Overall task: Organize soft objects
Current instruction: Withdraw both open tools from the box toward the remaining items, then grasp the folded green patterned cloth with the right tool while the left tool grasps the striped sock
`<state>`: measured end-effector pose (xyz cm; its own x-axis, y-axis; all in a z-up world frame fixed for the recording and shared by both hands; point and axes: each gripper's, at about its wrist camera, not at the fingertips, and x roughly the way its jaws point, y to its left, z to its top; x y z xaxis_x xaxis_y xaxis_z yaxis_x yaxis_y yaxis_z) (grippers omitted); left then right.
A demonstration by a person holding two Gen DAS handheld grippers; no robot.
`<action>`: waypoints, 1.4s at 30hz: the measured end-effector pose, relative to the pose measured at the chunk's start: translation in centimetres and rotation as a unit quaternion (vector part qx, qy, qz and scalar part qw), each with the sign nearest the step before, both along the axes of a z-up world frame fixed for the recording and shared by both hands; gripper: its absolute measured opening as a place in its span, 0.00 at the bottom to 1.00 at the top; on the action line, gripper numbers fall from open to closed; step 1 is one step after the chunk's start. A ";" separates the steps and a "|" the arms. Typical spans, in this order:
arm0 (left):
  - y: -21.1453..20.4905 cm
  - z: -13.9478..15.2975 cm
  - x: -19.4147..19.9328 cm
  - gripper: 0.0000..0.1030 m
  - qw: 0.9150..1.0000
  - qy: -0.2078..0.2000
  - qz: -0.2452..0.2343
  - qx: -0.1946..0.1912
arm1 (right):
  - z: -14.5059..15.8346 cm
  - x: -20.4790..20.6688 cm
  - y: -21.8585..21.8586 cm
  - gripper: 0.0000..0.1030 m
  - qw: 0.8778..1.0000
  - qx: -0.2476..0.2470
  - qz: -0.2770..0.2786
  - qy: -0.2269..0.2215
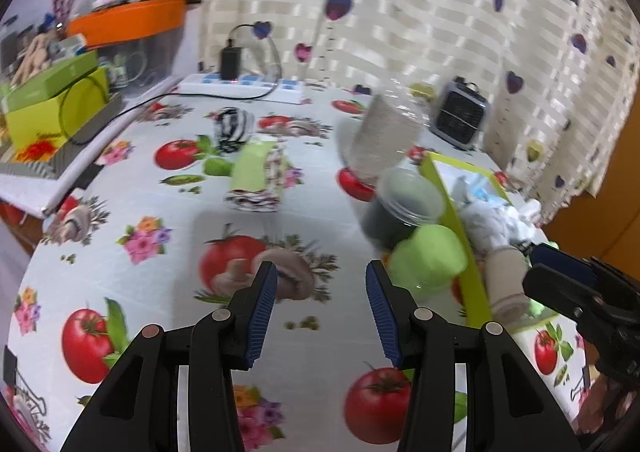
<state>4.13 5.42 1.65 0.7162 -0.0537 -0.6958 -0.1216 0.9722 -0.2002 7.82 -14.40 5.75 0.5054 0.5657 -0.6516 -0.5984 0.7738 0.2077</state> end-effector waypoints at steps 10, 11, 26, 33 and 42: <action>2.6 0.6 0.6 0.44 1.000 0.003 0.028 0.014 | 0.5 0.2 3.3 0.40 0.999 -0.004 0.035 -0.012; 2.7 0.7 0.4 0.44 1.000 -0.001 0.026 0.010 | 0.5 0.3 3.6 0.40 0.999 -0.005 0.038 -0.012; 5.5 0.1 0.9 0.44 0.999 0.006 0.050 0.007 | 1.0 1.2 7.1 0.40 0.998 -0.011 0.061 -0.027; 7.2 0.2 1.8 0.44 0.998 0.002 0.063 0.016 | 1.1 3.2 10.1 0.40 0.997 -0.018 0.068 -0.016; 9.7 1.0 3.4 0.44 0.997 -0.007 0.073 0.020 | 0.1 8.1 13.8 0.41 0.997 -0.023 0.052 0.046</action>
